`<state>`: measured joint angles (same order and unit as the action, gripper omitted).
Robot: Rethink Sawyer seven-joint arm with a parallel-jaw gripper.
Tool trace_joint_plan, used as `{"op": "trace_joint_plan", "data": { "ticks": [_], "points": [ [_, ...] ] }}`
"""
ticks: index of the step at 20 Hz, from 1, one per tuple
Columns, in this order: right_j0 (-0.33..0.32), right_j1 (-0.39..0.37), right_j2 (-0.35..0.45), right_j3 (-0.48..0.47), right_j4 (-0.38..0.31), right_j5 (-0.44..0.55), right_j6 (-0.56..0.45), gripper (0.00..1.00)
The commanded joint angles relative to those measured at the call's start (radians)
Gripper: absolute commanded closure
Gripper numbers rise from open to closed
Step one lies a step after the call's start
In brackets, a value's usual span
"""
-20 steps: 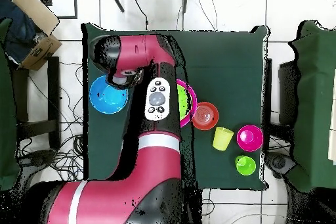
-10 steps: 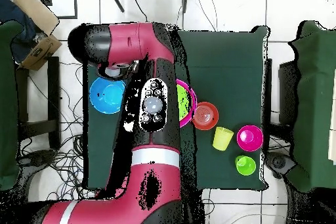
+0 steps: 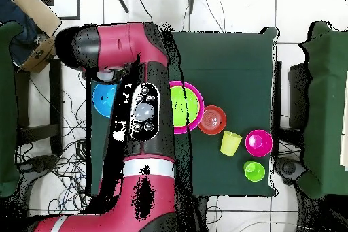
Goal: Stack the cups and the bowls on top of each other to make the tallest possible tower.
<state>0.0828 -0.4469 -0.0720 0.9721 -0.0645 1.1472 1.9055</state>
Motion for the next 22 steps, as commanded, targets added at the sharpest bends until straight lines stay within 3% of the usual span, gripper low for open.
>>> {"op": "trace_joint_plan", "data": {
  "ticks": [1, 6, 10, 14, 19, 22],
  "points": [
    [0.036, 0.038, 0.043, 0.060, -0.044, -0.037, 0.070, 0.00],
    [0.049, 0.050, 0.037, 0.047, -0.052, -0.024, 0.062, 0.00],
    [0.006, 0.078, 0.063, 0.048, -0.018, 0.028, 0.030, 0.00],
    [-0.015, 0.126, 0.057, 0.007, -0.019, 0.153, 0.016, 0.00],
    [-0.034, 0.129, 0.076, 0.022, -0.029, 0.154, -0.050, 0.00],
    [-0.039, 0.141, 0.082, -0.005, -0.043, 0.206, -0.088, 0.00]
  ]
}}
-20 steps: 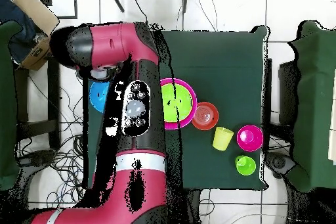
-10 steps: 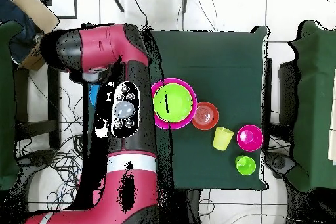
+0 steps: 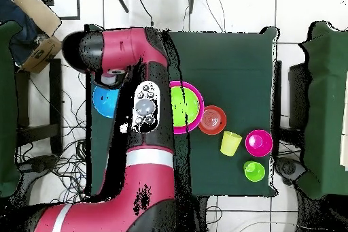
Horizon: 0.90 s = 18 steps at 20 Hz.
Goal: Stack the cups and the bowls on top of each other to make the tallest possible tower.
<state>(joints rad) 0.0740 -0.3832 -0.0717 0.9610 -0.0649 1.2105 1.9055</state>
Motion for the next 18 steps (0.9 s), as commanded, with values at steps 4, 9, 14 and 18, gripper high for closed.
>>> {"op": "trace_joint_plan", "data": {
  "ticks": [4, 9, 14, 18],
  "points": [
    [-0.032, 0.076, 0.077, 0.032, -0.050, 0.106, -0.080, 0.00],
    [-0.006, 0.053, 0.053, 0.085, -0.057, 0.014, -0.013, 0.00],
    [0.026, 0.042, 0.030, 0.091, -0.061, -0.014, 0.055, 0.00],
    [0.032, 0.039, 0.030, 0.100, -0.057, -0.043, 0.054, 0.00]
  ]
}}
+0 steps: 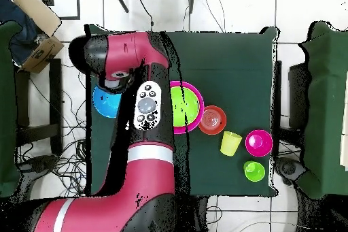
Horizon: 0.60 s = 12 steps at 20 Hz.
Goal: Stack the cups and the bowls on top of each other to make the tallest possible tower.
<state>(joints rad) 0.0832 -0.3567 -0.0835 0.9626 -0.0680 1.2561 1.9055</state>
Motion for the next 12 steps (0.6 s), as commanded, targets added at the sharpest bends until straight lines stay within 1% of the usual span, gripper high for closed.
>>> {"op": "trace_joint_plan", "data": {
  "ticks": [1, 3, 5, 6, 8, 9, 10, 12],
  "points": [
    [0.023, 0.008, 0.040, 0.102, -0.051, -0.091, 0.057, 0.00],
    [0.028, 0.007, 0.034, 0.104, -0.049, -0.100, 0.069, 0.00],
    [0.035, 0.015, 0.024, 0.108, -0.059, -0.162, 0.092, 0.00],
    [0.033, 0.012, 0.027, 0.121, -0.063, -0.197, 0.082, 0.00],
    [0.028, 0.000, 0.030, 0.145, -0.059, -0.238, 0.064, 0.00],
    [0.026, -0.005, 0.032, 0.151, -0.053, -0.239, 0.058, 0.00],
    [0.025, -0.011, 0.029, 0.158, -0.049, -0.246, 0.061, 0.00],
    [0.029, -0.026, 0.023, 0.183, -0.045, -0.298, 0.079, 0.00]
  ]
}}
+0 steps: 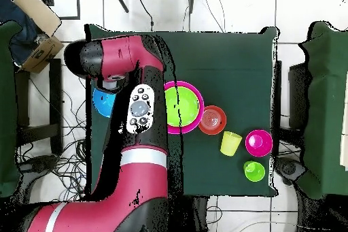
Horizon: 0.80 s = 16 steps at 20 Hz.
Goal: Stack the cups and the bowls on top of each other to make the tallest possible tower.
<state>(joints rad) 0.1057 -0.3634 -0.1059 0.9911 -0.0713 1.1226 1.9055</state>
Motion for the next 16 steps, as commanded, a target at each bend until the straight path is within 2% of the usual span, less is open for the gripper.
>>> {"op": "trace_joint_plan", "data": {
  "ticks": [1, 4, 9, 16],
  "points": [
    [0.009, -0.030, 0.043, 0.174, -0.041, -0.203, 0.090, 0.00],
    [0.016, -0.077, 0.031, 0.236, -0.040, -0.297, 0.114, 0.00],
    [0.018, -0.092, 0.029, 0.234, -0.051, -0.323, 0.064, 0.00],
    [0.025, -0.120, 0.022, 0.284, -0.053, -0.433, 0.080, 0.00]
  ]
}}
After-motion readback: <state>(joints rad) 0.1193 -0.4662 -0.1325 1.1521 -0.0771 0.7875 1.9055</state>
